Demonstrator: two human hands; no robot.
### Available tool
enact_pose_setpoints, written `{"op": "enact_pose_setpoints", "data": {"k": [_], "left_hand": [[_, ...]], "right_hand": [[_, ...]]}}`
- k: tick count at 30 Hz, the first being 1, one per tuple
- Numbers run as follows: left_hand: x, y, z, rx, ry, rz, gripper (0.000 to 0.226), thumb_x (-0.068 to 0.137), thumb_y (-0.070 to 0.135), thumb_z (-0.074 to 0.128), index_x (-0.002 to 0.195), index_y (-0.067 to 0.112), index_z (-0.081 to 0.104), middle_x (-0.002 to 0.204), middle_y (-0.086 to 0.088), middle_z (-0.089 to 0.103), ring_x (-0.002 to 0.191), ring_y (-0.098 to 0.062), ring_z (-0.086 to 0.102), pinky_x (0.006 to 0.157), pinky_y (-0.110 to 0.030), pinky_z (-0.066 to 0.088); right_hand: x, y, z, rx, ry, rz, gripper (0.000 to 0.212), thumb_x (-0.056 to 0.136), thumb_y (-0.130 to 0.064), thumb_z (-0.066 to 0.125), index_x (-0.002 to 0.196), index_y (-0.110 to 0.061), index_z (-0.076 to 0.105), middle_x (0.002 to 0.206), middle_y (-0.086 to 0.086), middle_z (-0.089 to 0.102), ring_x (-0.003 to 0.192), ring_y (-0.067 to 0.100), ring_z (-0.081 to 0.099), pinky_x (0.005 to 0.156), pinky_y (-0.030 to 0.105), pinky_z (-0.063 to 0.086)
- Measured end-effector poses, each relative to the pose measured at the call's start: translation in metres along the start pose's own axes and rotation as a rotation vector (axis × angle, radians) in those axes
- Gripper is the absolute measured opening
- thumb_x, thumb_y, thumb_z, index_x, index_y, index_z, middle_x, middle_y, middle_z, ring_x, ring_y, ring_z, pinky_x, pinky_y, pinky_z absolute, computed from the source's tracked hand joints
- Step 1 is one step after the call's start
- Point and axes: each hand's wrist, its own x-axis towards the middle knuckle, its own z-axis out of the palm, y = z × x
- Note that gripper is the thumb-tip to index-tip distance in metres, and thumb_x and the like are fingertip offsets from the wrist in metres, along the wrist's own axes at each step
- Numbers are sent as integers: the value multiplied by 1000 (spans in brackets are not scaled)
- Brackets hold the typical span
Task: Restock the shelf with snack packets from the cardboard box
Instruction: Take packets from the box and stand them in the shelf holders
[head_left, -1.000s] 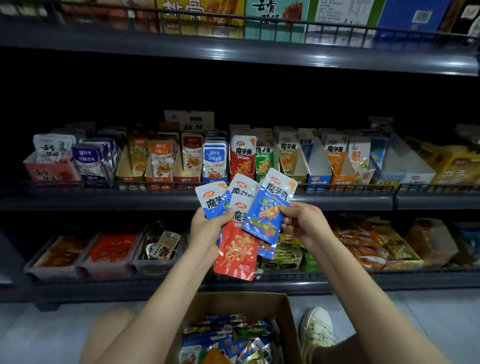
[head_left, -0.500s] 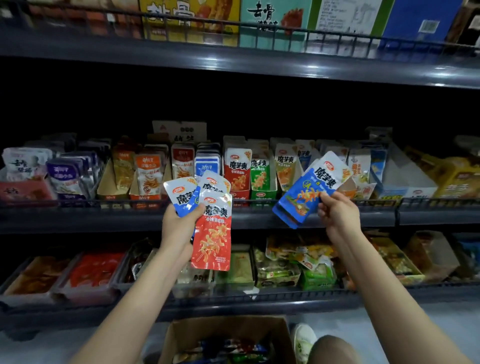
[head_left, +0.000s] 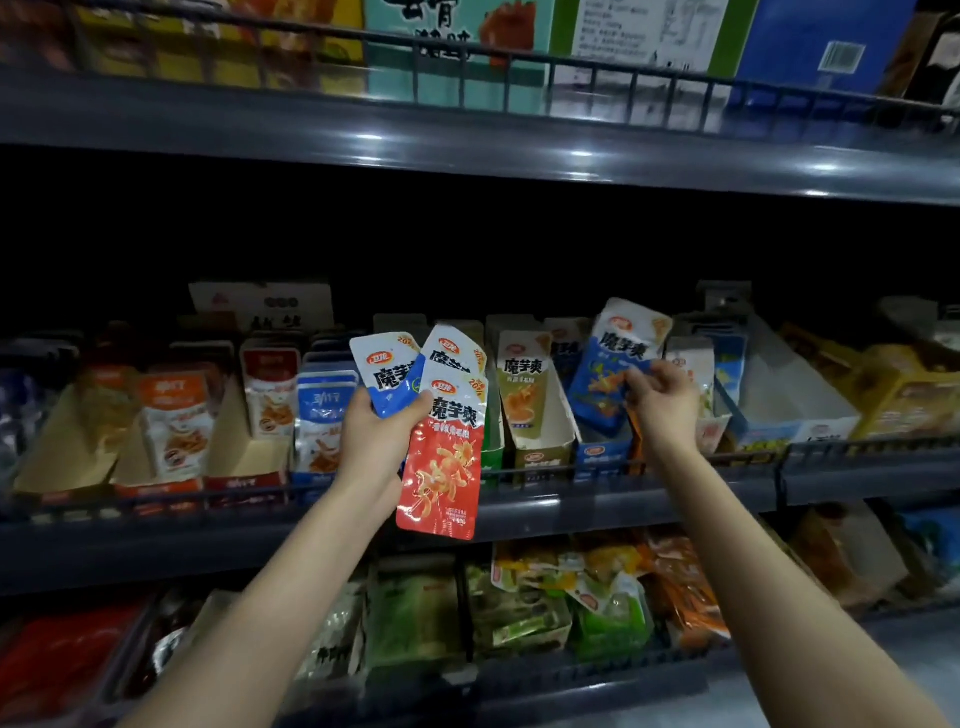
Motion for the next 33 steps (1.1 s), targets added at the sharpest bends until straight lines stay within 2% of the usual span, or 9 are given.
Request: {"op": "enact_pose_setpoints", "data": {"k": [5,8,13,17,20,23,27,31,33], "left_hand": [[10,-15,8,31,-40,-12,26,84,11,71,105,14,56,97,-5,70,79,-20,70,67,-36,56],[11,-22,9,51,-48,-24,33,83,12,71,113,10,56,101,-8,70,83,-23,70,69,-38,57],[9,-30,10,75,-35,-38,36,83,13,72,115,9,57,103,-9,71,85,-26,70,73,-41,57],[8,-28,13,77,-24,-48,37,82,13,73,115,9,55,104,-10,70,87,-27,70,75,-43,57],[7,-23,15,76,-32,-40,38,83,12,72,117,8,54,106,-11,69,90,-28,69,78,-45,57],[7,-19,17,70,-39,-34,39,84,12,71,118,8,54,107,-11,69,91,-29,69,81,-48,56],[7,-18,18,62,-56,-25,36,84,11,70,117,10,55,105,-10,69,88,-28,69,79,-46,56],[8,-22,20,55,-75,-26,34,84,12,70,115,12,55,104,-10,70,86,-27,70,76,-43,56],[9,-22,21,55,-83,-20,30,84,12,70,111,14,57,103,-10,70,86,-28,70,77,-44,56]], "right_hand": [[5,17,0,-154,-176,85,14,93,6,52,95,-7,50,75,6,54,51,6,64,43,16,47],[9,21,-11,-226,-241,54,26,90,12,51,80,-12,44,72,5,49,62,17,67,45,18,47],[15,17,-17,-224,-368,28,22,87,2,62,99,-17,57,92,7,67,67,13,71,54,21,52],[23,11,-16,-277,-333,-48,17,84,-25,72,98,-22,63,93,-4,70,83,13,68,68,30,53],[29,6,-18,-433,-293,-139,43,82,-40,71,119,-24,59,114,-3,66,103,17,63,85,43,55],[34,-6,-19,-629,-254,-240,38,86,-33,69,121,-25,58,109,1,64,93,19,61,82,45,53],[46,-16,-22,-876,-243,-346,31,87,-26,68,115,-14,63,105,12,66,96,30,60,81,43,49],[50,-13,-17,-784,-200,-368,12,86,-22,69,92,-13,65,86,9,69,82,29,63,72,46,51],[51,-11,-12,-706,-153,-375,10,86,-20,69,82,-13,63,81,6,68,79,26,63,69,42,50]]}}
